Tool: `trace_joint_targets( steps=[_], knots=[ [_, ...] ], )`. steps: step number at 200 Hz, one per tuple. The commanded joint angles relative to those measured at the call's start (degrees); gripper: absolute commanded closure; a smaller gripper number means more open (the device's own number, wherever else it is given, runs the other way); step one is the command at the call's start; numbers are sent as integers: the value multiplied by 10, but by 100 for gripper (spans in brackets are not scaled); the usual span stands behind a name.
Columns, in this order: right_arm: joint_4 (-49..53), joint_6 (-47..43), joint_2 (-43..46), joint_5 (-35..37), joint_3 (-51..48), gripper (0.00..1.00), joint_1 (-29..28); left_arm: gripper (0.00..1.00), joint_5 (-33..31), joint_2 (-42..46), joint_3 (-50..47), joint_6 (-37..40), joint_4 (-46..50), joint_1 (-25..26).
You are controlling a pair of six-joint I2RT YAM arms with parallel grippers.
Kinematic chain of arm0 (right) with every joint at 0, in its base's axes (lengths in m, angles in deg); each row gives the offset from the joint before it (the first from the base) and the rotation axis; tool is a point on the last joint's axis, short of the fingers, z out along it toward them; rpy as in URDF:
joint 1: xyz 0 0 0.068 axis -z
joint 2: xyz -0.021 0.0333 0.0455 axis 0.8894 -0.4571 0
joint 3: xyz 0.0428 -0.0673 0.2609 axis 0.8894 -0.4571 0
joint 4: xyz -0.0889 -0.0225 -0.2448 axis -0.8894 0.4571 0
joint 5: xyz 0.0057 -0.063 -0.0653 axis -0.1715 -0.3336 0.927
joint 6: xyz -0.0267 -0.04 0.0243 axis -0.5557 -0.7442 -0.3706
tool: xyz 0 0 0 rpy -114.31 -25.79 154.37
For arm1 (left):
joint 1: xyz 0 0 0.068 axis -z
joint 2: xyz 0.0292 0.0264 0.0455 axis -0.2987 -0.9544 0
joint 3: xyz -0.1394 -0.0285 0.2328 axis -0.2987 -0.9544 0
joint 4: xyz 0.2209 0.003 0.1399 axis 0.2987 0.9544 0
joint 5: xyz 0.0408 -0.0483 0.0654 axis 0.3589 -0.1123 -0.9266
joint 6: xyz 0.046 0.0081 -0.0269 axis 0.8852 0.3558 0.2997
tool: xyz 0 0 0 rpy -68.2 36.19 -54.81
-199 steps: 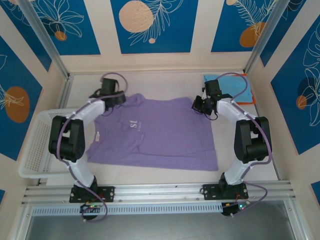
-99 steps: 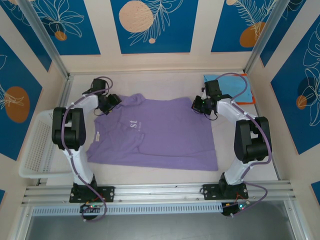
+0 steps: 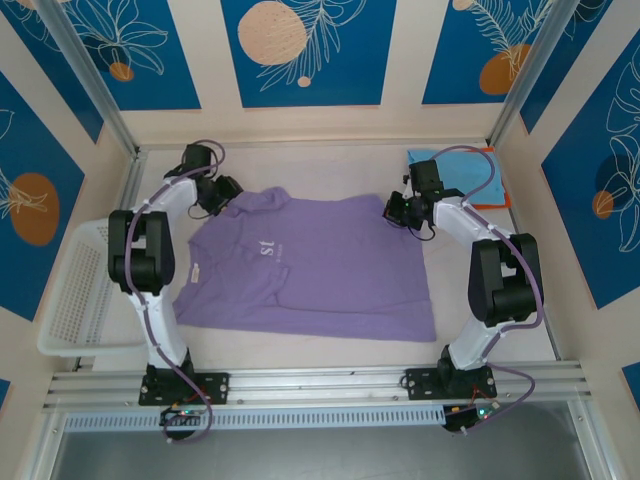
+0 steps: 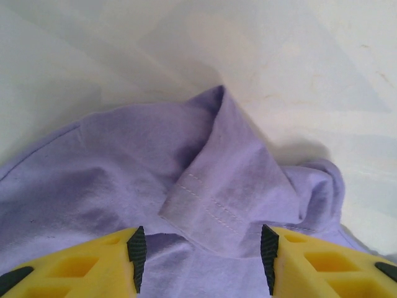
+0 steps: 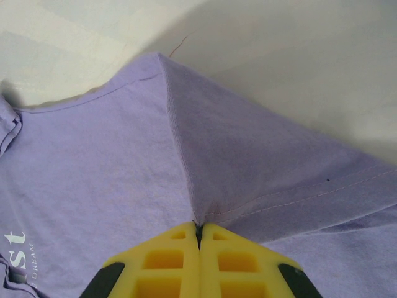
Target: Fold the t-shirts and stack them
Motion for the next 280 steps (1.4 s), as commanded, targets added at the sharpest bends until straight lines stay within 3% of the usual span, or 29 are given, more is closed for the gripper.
trace_joint_targets(
  steps=[1, 21, 74, 133, 171, 237, 280],
  knots=[
    [5, -4, 16, -10, 1, 100, 3, 47, -15, -14, 18, 3, 27, 1],
    [5, -4, 16, -10, 1, 100, 3, 48, -23, -20, 25, 6, 31, 1],
    [8, -5, 13, -9, 5, 100, 4, 68, -31, -42, 59, 16, 47, 1],
    [15, -7, 18, -5, 6, 100, 4, 78, -25, -56, 75, 16, 50, 1],
    [17, -6, 19, -6, 8, 100, 5, 100, -18, -52, 76, 17, 45, 1],
    [42, -23, -16, 3, 70, 100, 27, 100, 17, -34, 115, 39, -20, 2],
    [49, -41, -47, -17, 106, 100, 56, 100, 36, -60, 216, 93, -20, 1]
  ],
)
